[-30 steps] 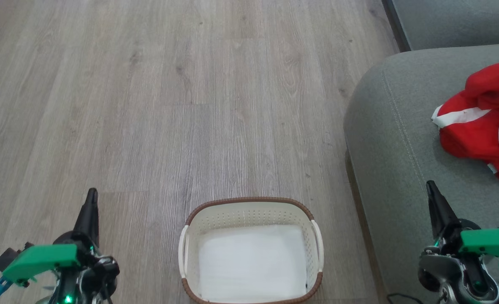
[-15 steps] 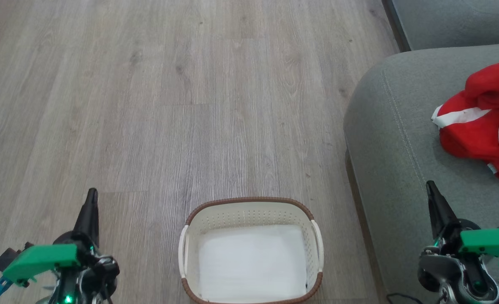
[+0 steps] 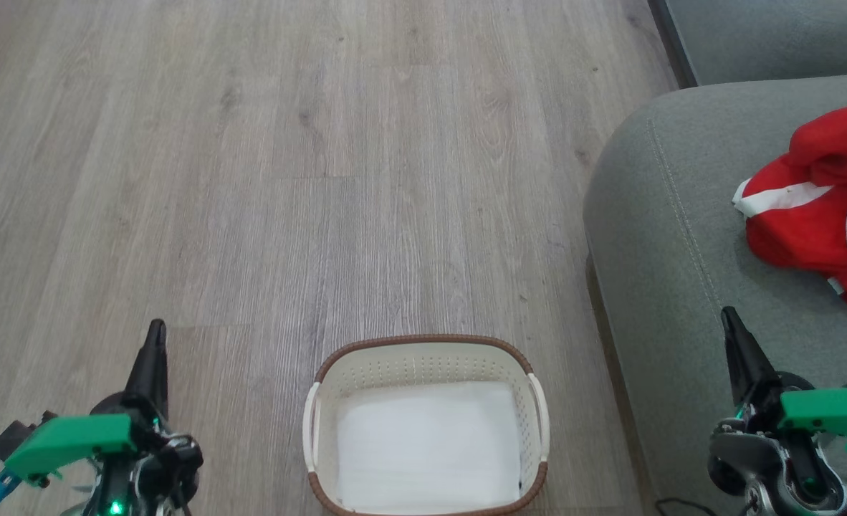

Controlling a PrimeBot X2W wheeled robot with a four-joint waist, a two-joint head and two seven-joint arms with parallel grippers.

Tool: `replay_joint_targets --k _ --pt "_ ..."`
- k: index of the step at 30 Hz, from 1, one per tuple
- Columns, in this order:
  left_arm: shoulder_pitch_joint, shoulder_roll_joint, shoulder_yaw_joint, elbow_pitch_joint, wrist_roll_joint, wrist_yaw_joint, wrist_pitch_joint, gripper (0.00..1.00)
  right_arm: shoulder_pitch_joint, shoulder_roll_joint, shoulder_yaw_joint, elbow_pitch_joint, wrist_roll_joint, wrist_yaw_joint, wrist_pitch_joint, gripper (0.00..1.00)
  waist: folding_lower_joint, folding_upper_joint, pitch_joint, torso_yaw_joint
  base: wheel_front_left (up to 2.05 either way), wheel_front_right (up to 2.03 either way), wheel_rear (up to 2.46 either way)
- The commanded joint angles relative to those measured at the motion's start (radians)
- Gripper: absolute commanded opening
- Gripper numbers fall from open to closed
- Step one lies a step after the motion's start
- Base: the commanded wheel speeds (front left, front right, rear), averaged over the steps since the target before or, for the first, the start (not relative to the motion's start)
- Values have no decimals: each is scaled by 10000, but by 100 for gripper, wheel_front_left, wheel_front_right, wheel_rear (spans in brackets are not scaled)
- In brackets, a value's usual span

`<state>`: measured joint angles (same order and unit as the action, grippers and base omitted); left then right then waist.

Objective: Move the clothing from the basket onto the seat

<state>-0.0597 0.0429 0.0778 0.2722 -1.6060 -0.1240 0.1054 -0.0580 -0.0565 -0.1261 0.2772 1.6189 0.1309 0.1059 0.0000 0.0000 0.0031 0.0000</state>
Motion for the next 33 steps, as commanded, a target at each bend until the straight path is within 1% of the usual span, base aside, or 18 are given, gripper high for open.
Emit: replay_joint_targets --k 1,33 --pt "-485 74 363 -269 -24 -67 80 0 -497 27 163 -325 -69 -2 40 0 0 0 0 0 0 0 0" --pt "-485 74 361 -270 -25 -67 79 0 -499 41 143 -324 -86 -2 56 0 0 0 0 0 0 0 0"
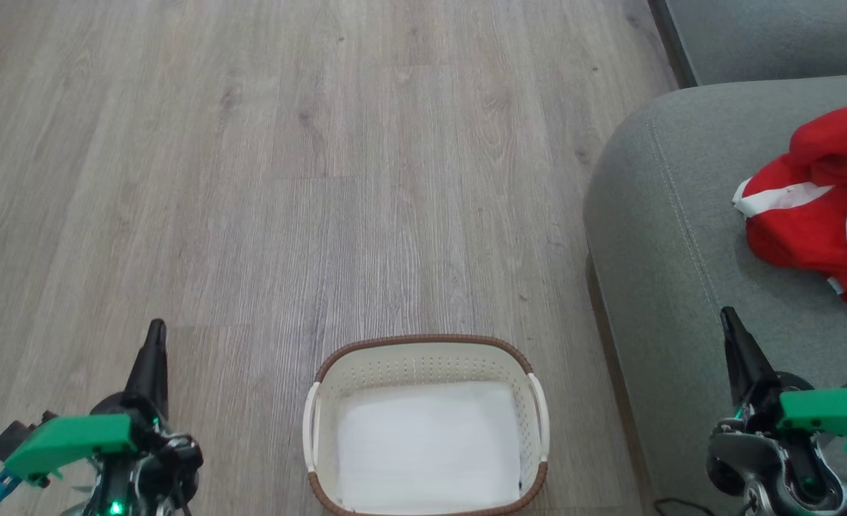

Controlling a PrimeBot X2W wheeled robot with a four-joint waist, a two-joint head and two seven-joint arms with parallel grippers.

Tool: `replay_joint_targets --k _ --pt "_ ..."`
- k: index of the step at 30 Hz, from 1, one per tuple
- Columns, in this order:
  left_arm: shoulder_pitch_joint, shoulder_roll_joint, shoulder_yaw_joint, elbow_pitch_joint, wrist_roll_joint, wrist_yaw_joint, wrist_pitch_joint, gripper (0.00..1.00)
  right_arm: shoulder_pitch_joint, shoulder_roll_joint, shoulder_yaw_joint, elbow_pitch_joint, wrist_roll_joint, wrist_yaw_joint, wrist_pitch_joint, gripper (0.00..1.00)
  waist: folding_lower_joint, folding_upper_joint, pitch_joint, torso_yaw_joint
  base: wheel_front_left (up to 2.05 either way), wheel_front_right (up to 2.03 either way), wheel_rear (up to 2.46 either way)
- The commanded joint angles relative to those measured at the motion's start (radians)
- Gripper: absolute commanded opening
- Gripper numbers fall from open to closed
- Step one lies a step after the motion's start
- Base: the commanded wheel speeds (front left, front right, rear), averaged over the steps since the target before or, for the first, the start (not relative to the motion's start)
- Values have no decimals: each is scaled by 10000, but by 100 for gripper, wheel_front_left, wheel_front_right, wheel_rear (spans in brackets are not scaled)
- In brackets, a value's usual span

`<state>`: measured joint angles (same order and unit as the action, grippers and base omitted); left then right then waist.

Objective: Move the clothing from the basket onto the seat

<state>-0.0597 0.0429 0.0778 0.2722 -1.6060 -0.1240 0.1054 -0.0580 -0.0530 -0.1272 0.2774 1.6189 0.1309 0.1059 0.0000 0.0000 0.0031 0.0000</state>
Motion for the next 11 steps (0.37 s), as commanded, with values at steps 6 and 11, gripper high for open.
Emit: replay_joint_targets --k 6,11 --pt "-485 74 361 -270 -26 -67 79 0 -499 8 152 -326 -88 -2 58 0 0 0 0 0 0 0 0" --pt "-485 74 361 -270 -26 -67 79 0 -499 10 150 -326 -90 -2 60 0 0 0 0 0 0 0 0"
